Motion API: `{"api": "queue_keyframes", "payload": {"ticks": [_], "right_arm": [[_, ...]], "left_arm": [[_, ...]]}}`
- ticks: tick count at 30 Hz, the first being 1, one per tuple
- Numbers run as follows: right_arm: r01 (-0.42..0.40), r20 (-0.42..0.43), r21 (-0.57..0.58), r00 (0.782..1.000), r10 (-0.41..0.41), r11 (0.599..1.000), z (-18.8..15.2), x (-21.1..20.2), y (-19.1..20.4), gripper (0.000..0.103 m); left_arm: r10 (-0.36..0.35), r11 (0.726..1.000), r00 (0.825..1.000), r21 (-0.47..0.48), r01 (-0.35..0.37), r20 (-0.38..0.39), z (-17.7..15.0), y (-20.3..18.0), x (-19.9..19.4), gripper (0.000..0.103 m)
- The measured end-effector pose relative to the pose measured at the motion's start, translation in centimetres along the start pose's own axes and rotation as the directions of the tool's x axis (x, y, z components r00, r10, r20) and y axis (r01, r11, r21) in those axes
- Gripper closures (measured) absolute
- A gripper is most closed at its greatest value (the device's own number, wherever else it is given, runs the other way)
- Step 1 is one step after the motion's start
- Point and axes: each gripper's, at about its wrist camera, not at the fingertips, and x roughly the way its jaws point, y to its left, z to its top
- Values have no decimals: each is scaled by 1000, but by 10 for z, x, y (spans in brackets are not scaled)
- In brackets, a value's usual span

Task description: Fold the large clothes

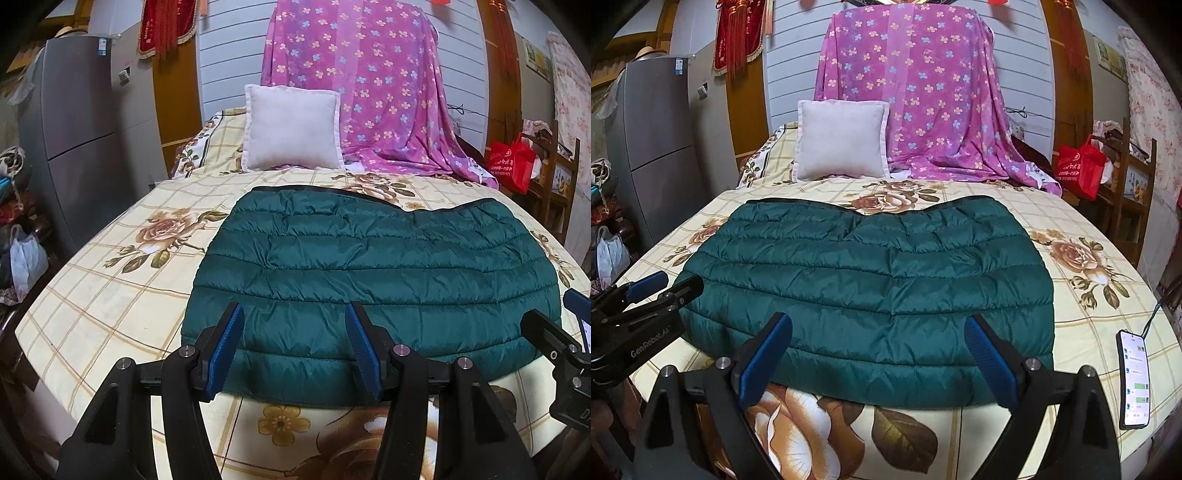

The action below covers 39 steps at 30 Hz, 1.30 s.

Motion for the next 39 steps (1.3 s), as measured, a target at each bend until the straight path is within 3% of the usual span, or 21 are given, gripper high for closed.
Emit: {"api": "queue_keyframes", "payload": {"ticks": [39], "right_arm": [[5, -17, -3, 1000, -5, 1000, -2, 10, 5, 7]], "left_arm": [[1, 1000, 1000, -13, -1, -6, -3, 1, 3, 65]]}}
